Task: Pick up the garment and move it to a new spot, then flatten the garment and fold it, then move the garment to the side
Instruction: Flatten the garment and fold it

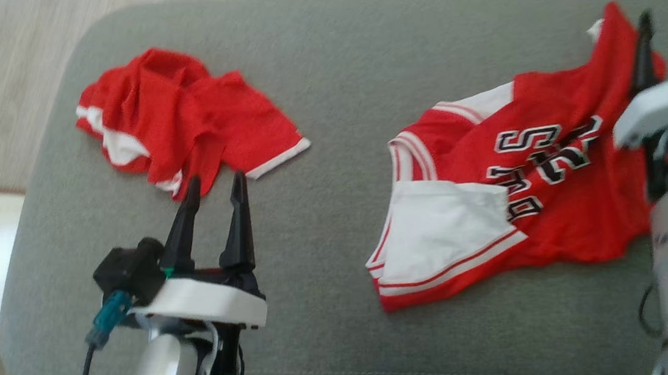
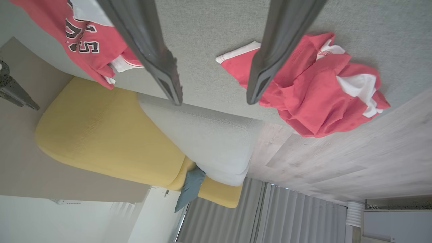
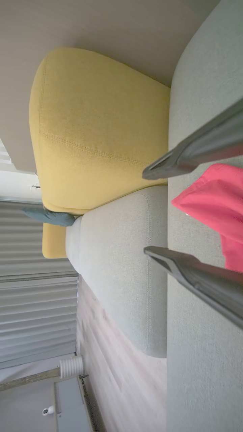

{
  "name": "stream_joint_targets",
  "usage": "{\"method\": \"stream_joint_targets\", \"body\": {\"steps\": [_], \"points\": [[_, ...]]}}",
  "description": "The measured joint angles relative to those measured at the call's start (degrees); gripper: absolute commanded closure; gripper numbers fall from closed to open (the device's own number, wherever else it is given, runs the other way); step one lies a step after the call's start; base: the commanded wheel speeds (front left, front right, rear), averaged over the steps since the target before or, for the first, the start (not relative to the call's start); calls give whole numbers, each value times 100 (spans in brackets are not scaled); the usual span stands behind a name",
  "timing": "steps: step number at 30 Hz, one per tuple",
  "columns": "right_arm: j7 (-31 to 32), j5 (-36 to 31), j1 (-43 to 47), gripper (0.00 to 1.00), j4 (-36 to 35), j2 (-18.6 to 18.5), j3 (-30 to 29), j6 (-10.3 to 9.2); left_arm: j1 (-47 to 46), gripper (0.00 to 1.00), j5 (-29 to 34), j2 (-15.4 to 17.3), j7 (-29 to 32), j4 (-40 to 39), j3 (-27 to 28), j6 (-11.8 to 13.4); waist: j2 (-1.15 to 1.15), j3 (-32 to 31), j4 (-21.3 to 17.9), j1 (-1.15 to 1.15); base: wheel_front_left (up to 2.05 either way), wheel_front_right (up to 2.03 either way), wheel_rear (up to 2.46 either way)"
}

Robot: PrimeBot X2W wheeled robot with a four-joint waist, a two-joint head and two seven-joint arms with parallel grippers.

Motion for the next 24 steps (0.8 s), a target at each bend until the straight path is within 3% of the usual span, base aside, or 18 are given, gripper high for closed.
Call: {"method": "stream_joint_targets", "body": {"steps": [7, 12, 18, 24], "points": [[-152, 1997, 1457, 0, -823, 36, 1443, 0, 238, 0, 57, 2, 0, -86, 91, 45, 0, -351, -396, 0, 0, 0, 0], [-155, 2839, 2652, 0, -1769, 80, 2079, 0, 283, 0, 57, 3, 0, -85, 93, 37, 0, -459, -674, 0, 0, 0, 0], [-125, 3139, 3510, 0, -2498, 89, 2345, 0, 291, 0, 57, 3, 0, 73, 22, 30, 0, -465, -934, 0, 0, 0, 0], [-34, 3040, 3645, 0, -2870, 103, 2507, 0, 290, 0, 57, 3, 0, 215, -83, -20, 0, -349, -1070, 0, 0, 0, 0]]}}
